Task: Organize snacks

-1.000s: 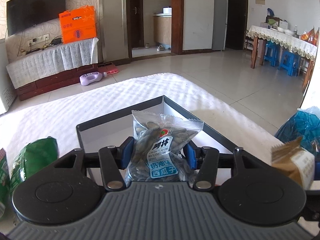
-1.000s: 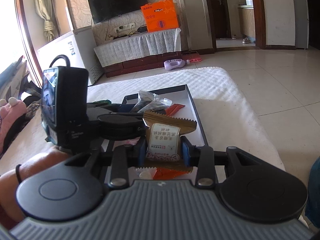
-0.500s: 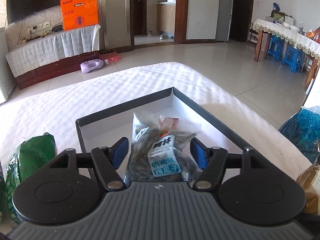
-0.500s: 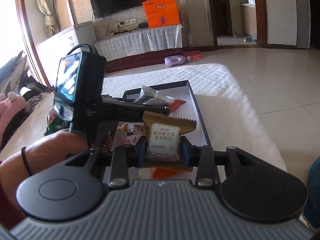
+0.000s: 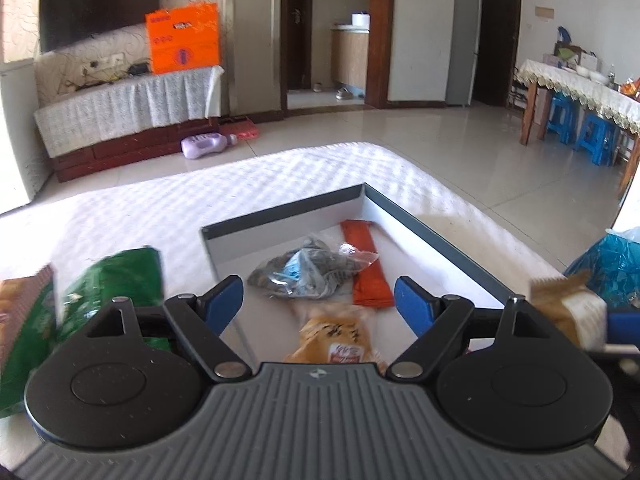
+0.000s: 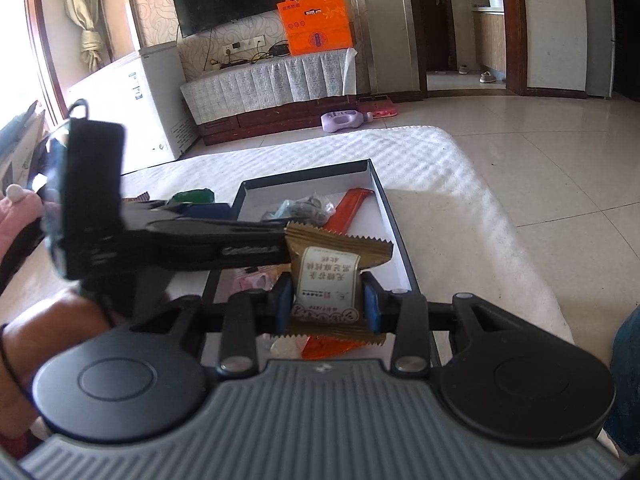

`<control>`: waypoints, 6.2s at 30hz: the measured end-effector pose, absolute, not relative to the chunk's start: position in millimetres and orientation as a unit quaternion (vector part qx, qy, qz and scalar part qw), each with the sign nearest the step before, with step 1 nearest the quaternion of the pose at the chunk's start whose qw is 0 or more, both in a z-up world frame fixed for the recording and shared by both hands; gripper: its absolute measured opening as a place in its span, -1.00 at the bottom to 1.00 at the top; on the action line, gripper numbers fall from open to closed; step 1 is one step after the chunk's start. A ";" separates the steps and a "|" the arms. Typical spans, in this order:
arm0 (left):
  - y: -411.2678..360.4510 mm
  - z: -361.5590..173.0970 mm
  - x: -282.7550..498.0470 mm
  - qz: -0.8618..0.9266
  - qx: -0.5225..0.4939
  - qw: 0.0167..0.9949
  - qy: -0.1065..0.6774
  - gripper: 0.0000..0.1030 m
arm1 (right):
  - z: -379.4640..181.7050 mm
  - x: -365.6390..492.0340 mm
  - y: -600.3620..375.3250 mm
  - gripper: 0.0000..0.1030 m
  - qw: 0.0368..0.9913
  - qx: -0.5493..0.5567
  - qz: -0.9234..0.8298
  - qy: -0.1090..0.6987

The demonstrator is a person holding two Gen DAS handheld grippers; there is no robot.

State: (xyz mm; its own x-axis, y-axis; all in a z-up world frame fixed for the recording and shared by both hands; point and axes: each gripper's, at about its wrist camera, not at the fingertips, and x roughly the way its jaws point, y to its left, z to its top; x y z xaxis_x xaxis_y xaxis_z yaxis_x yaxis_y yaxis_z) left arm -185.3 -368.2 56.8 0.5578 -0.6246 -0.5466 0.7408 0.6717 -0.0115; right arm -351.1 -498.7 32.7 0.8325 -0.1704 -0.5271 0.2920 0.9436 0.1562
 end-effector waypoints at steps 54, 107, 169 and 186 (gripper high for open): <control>-251.7 51.7 -302.9 -0.387 0.144 0.875 0.255 0.67 | 17.5 -297.7 -491.2 -0.06 0.946 0.134 -0.125 0.266; -145.5 37.0 -228.6 -0.227 0.094 0.924 0.295 0.68 | -7.4 -252.7 -362.8 -0.43 0.919 0.013 0.022 0.392; -178.0 15.5 -208.5 -0.308 0.161 0.887 0.305 -0.33 | -1.9 -287.3 -360.9 -0.50 0.918 -0.034 0.068 0.390; -177.4 38.2 -212.8 -0.315 0.136 0.894 0.289 -0.34 | 12.2 -291.5 -377.5 -0.50 0.927 0.082 0.089 0.354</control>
State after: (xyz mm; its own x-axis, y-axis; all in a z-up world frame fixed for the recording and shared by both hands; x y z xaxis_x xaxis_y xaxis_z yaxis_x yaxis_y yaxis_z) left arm -212.8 -177.4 38.2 0.6354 -0.4839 -0.6017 0.6414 0.7647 0.0623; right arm -291.5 -377.6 12.2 0.7335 0.2228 -0.6421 -0.1073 0.9709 0.2142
